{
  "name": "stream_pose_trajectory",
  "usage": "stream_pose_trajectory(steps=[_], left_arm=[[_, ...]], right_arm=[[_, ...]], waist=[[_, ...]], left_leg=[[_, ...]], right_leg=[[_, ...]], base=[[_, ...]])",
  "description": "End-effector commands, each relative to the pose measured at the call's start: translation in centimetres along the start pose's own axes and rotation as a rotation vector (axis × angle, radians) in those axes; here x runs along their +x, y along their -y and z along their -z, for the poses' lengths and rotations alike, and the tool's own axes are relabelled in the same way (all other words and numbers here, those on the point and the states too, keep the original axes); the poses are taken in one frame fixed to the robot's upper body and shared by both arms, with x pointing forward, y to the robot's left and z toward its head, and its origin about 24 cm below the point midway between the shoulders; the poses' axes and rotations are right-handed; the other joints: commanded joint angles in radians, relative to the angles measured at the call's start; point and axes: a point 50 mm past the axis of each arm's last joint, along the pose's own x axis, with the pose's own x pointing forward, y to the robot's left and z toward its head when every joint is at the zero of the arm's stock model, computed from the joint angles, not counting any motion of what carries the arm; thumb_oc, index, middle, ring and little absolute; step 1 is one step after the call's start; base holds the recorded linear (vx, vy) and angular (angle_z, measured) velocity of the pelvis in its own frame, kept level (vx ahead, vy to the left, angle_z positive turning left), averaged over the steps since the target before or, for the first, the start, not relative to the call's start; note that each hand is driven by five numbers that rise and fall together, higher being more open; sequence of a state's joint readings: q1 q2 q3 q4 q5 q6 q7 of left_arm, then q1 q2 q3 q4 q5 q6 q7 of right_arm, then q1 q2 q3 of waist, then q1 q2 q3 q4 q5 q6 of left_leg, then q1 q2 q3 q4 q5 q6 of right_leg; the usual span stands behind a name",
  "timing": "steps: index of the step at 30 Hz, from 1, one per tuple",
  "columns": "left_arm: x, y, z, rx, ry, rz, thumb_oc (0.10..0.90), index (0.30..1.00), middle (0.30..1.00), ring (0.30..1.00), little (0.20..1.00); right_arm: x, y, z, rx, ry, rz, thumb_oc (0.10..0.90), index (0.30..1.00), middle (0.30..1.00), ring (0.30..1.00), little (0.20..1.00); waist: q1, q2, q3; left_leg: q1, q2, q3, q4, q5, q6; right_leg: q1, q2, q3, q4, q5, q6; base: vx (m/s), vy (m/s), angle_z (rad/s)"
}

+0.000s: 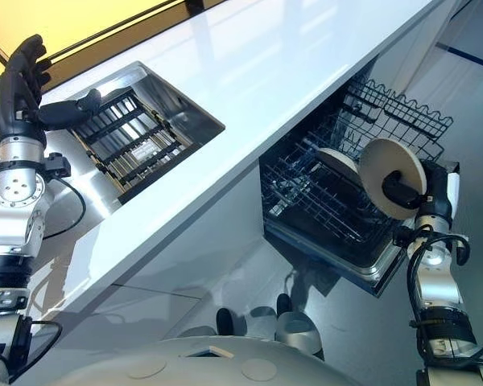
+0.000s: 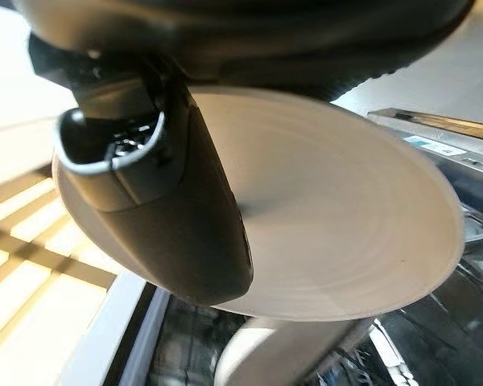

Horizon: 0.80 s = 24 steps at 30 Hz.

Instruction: Pick up plates and place into dishwasher.

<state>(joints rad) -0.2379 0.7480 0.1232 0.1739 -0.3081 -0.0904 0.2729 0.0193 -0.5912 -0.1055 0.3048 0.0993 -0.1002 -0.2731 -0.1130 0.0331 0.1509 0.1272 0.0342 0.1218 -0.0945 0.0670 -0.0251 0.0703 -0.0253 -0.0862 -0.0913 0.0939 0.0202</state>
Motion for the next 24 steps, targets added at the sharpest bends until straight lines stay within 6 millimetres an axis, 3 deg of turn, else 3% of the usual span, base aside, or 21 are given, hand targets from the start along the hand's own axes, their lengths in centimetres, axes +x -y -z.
stream_pose_trajectory(steps=[1, 10, 24], left_arm=[[1.1, -2.9, -4.8, -0.019, 0.25, -0.096, 0.8, 0.9, 0.9, 0.9, 0.9], [0.9, -3.3, -3.4, -0.042, 0.205, -0.124, 0.8, 0.9, 0.9, 0.9, 0.9], [0.7, -1.5, -3.0, -0.066, 0.18, -0.057, 0.8, 0.9, 0.9, 0.9, 0.9]], right_arm=[[0.7, 0.1, -6.7, -0.001, 0.365, -0.011, 0.1, 0.3, 0.3, 0.3, 0.2], [0.4, -2.7, -4.7, -0.074, 0.255, -0.104, 0.1, 0.3, 0.3, 0.3, 0.2], [1.1, -5.9, -3.6, -0.169, 0.167, -0.155, 0.1, 0.3, 0.3, 0.3, 0.2]], waist=[[0.003, 0.007, -0.086], [0.018, 0.012, -0.074], [0.072, 0.015, -0.062]], left_leg=[[-0.028, -0.025, -0.007, 0.008, -0.048, 0.004], [-0.032, -0.026, -0.008, 0.013, -0.046, 0.001], [-0.036, -0.029, -0.045, 0.019, -0.043, -0.004]], right_leg=[[0.001, 0.037, -0.004, 0.132, -0.161, 0.044], [0.004, 0.035, -0.017, 0.14, -0.17, 0.042], [0.021, 0.037, -0.043, 0.134, -0.179, 0.031]], base=[[0.0, 0.0, 0.0], [0.0, 0.0, 0.0], [0.02, -0.007, 0.07]])
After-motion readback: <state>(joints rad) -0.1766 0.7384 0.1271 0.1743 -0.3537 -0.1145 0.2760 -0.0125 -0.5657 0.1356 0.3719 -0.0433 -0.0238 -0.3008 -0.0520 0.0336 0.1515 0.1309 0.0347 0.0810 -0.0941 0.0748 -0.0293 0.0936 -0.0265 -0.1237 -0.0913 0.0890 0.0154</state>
